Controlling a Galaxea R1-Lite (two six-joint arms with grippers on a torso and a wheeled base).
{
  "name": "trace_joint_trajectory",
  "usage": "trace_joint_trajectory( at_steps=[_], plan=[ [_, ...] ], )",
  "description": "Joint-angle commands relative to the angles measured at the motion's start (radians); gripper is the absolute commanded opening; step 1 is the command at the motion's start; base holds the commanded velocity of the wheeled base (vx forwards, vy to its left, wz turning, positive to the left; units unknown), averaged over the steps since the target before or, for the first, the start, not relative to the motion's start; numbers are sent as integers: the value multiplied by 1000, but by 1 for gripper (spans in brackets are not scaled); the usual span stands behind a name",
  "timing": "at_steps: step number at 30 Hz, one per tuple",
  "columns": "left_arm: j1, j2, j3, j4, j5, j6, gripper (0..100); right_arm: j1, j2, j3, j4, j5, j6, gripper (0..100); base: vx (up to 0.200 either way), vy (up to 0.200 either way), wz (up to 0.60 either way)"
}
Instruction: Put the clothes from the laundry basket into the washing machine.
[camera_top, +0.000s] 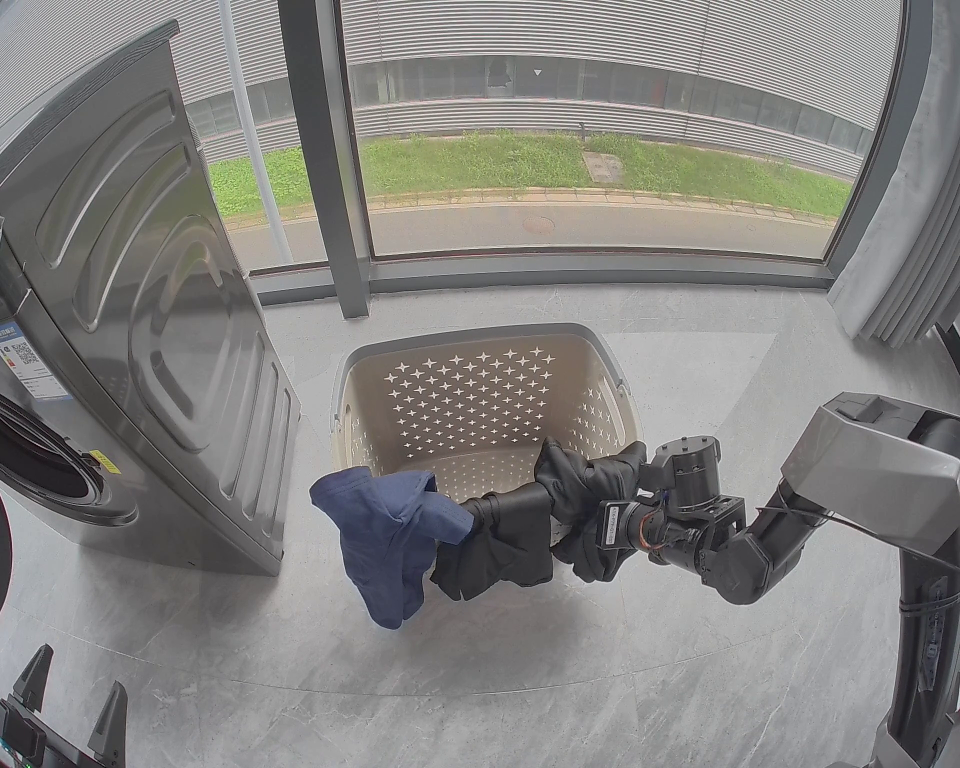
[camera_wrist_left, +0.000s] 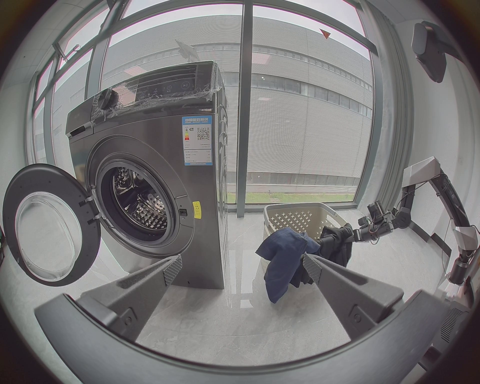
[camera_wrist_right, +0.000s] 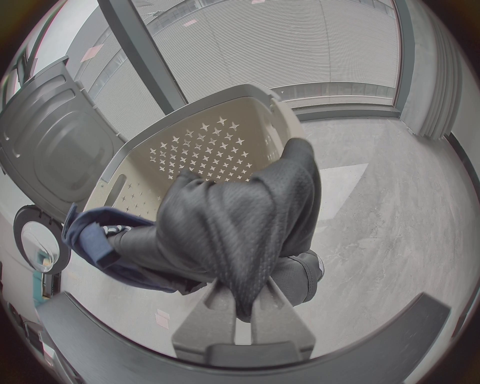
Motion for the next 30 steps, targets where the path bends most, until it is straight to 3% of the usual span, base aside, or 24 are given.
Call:
trace_joint_trajectory(
  at_steps=[1, 12, 23, 30],
  plan=[
    [0, -18, 18, 0, 1, -1, 100, 45, -27, 79, -40, 1, 1, 0, 0, 0, 0],
    [0, -18, 18, 0, 1, -1, 100, 100, -180, 208, -155, -5, 2, 0, 0, 0, 0],
    [0, -18, 18, 0, 2, -1, 100, 101, -446, 289, -157, -1, -5, 0, 0, 0, 0],
    [0, -18, 18, 0, 1, 0, 100, 150, -642, 373, -157, 3, -10, 0, 0, 0, 0]
  ],
)
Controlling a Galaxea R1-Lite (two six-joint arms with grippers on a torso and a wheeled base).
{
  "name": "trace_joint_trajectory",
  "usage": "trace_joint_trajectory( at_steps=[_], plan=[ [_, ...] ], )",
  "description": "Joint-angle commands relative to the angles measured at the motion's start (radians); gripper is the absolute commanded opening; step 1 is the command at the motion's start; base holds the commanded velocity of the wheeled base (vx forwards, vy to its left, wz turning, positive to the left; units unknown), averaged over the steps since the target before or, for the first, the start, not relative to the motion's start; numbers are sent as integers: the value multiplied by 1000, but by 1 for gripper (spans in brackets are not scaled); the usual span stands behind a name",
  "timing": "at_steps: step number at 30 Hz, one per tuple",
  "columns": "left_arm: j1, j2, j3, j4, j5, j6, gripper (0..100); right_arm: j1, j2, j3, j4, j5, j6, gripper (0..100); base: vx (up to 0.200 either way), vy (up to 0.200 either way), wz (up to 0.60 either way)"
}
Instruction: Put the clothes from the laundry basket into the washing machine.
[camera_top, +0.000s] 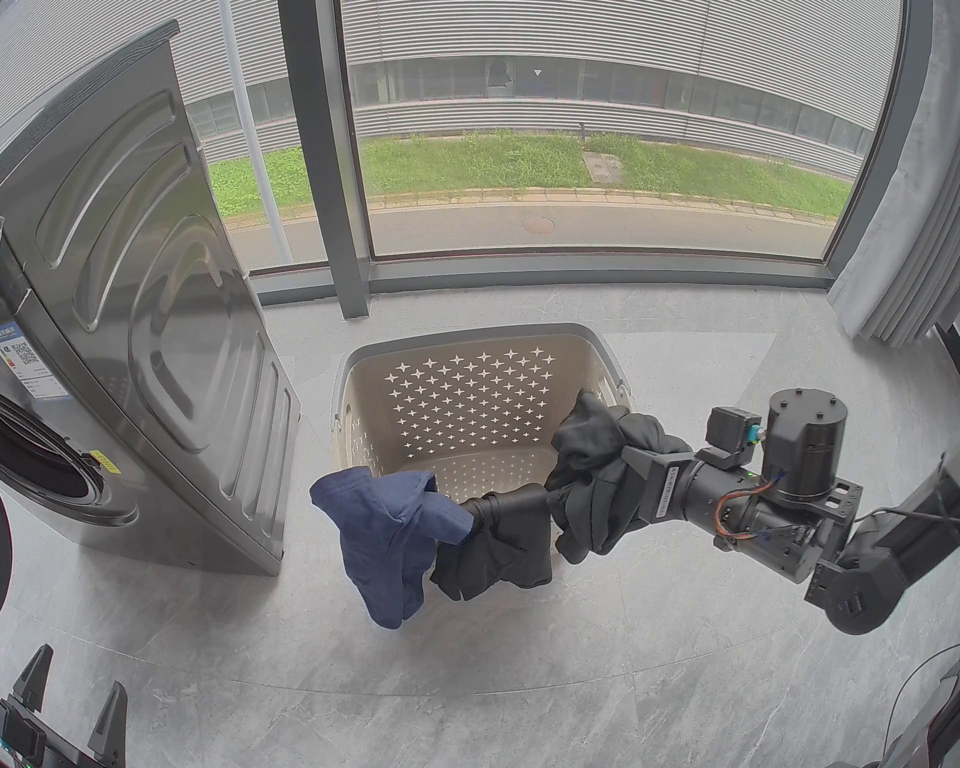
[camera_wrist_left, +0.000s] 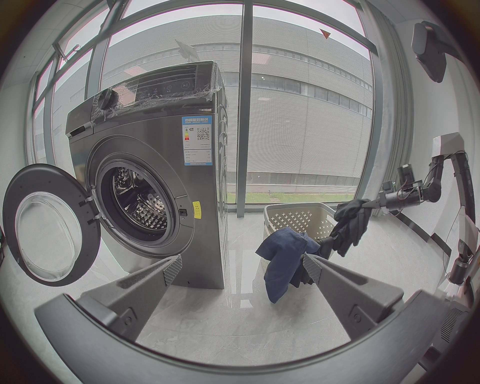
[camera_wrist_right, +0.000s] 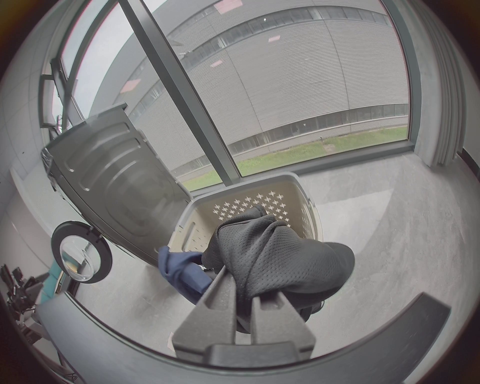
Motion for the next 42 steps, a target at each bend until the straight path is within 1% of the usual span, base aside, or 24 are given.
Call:
trace_joint_trajectory(
  at_steps=[1, 2, 5, 8, 14, 16, 23, 31, 32, 42],
  plan=[
    [0, -18, 18, 0, 0, 0, 100, 36, -184, 66, -1, 1, -3, 0, 0, 0, 0],
    [0, -18, 18, 0, 2, 0, 100, 53, -242, 83, -1, 2, -6, 0, 0, 0, 0],
    [0, -18, 18, 0, 0, 0, 100, 88, -322, 95, 13, 18, -12, 0, 0, 0, 0],
    [0, -18, 18, 0, 0, 0, 100, 116, -364, 94, 4, 22, -55, 0, 0, 0, 0],
    [0, -18, 18, 0, 0, -1, 100, 119, -425, 75, 4, 25, -70, 0, 0, 0, 0],
    [0, -18, 18, 0, 0, 0, 100, 119, -448, 75, 10, 38, -78, 0, -200, 0, 0],
    [0, -18, 18, 0, 0, 0, 100, 119, -448, 80, 4, 44, -78, 0, -200, 0, 0],
    [0, -18, 18, 0, 0, 0, 100, 120, -448, 81, 2, 50, -78, 0, 0, 0, 0],
    [0, -18, 18, 0, -1, 0, 100, 120, -448, 81, 2, 58, -78, 0, 0, 0, 0],
    [0, -18, 18, 0, -1, 0, 100, 120, -443, 85, 0, 61, -76, 0, 0, 200, 0]
  ],
)
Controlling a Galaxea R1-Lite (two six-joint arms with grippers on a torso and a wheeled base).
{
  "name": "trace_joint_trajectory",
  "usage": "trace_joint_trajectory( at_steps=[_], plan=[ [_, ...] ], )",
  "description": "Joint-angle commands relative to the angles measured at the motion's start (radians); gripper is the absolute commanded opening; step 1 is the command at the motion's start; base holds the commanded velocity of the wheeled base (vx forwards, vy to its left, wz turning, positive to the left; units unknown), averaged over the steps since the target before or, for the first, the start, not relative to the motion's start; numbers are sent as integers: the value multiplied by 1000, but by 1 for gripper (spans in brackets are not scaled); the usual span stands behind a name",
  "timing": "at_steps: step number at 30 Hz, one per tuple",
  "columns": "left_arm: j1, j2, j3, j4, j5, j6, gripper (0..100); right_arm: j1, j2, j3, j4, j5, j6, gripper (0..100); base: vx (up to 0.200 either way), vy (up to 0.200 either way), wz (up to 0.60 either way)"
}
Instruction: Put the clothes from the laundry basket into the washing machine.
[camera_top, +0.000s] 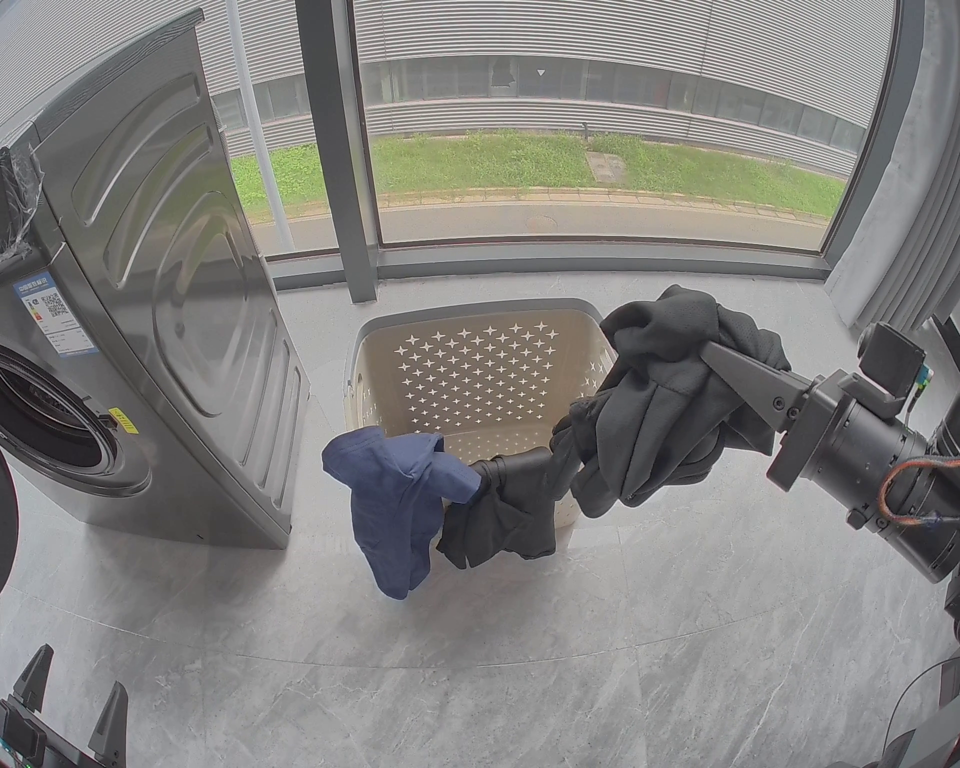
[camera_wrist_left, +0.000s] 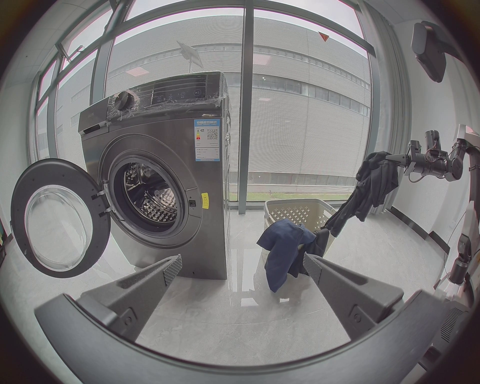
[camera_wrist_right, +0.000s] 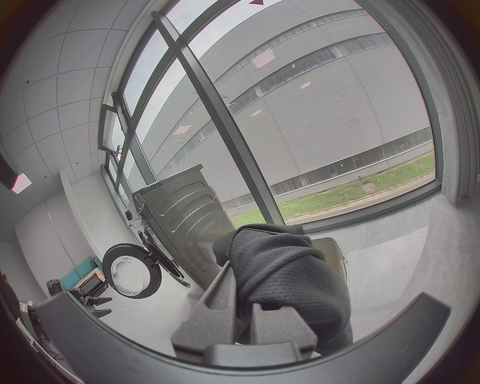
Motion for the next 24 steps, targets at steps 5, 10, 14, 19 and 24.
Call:
trace_joint_trajectory(
  at_steps=[5, 10, 14, 19, 24],
  plan=[
    [0, -18, 18, 0, 0, 0, 100, 1, 3, 2, 0, 0, 1, 0, 0, 200, 0],
    [0, -18, 18, 0, 0, 0, 100, 1, 3, 2, 0, 0, 1, 0, 0, 200, 0],
    [0, -18, 18, 0, 0, 0, 100, 2, 5, 3, 0, 1, 1, 0, 0, 200, 0],
    [0, -18, 18, 0, 0, 0, 100, 7, 5, 5, 0, 1, 1, 0, 0, 200, 0],
    [0, -18, 18, 0, 0, 0, 100, 9, 8, 8, 0, 1, 1, 0, 0, 200, 0]
  ],
)
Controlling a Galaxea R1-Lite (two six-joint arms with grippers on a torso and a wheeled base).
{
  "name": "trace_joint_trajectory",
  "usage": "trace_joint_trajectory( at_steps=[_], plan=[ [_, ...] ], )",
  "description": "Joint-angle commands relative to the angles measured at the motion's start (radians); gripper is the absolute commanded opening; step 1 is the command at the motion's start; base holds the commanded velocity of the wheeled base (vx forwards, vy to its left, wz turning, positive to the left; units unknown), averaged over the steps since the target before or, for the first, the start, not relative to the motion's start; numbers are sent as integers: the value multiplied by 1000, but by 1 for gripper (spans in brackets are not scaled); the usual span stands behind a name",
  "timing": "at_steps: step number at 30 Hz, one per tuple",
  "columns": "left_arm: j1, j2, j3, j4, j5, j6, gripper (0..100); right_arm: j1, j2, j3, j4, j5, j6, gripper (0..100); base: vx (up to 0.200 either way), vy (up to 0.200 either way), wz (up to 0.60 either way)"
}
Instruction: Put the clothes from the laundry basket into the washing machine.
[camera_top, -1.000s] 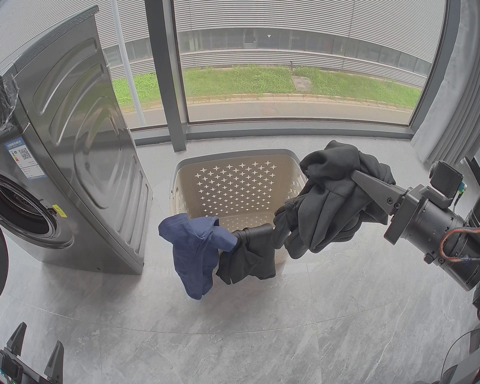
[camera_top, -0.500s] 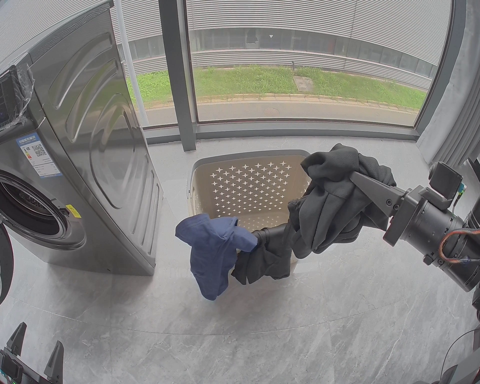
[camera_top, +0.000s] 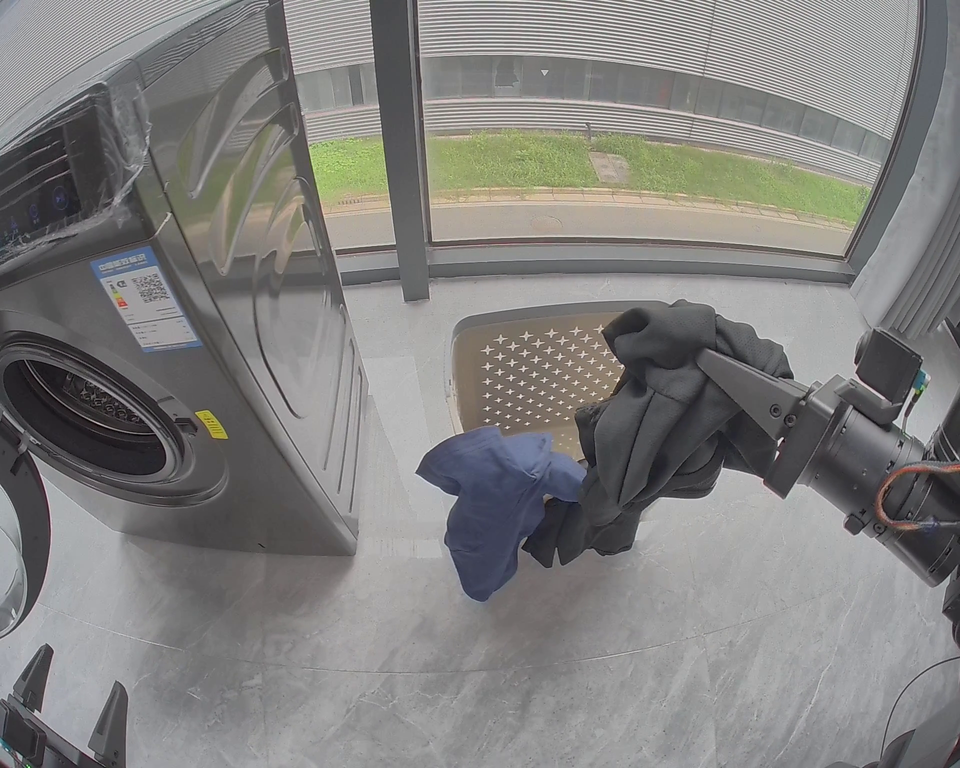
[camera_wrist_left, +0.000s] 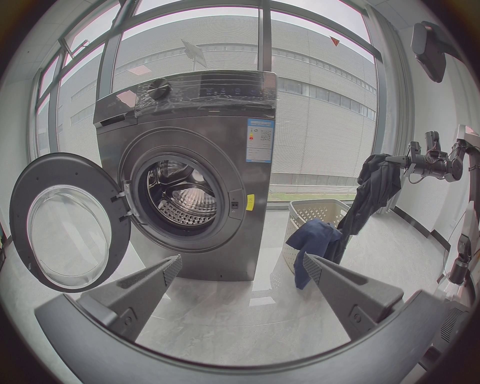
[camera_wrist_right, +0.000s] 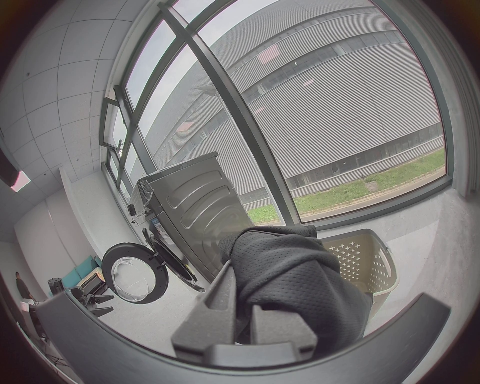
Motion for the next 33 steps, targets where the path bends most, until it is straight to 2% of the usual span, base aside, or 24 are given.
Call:
trace_joint_trajectory(
  at_steps=[1, 11, 17, 33],
  plan=[
    [0, -18, 18, 0, 0, 0, 100, 2, 5, 1, -1, 0, 0, 0, 0, 200, 0],
    [0, -18, 18, 0, 0, 0, 100, 2, 5, -1, -3, 1, 1, 0, 0, 200, 0],
    [0, -18, 18, 0, 0, -2, 100, 2, 11, 1, -3, 1, 1, 0, 0, 0, 0],
    [0, -18, 18, 0, 0, -2, 100, 2, 19, 5, -3, 0, 3, 0, -200, 0, 0]
  ],
)
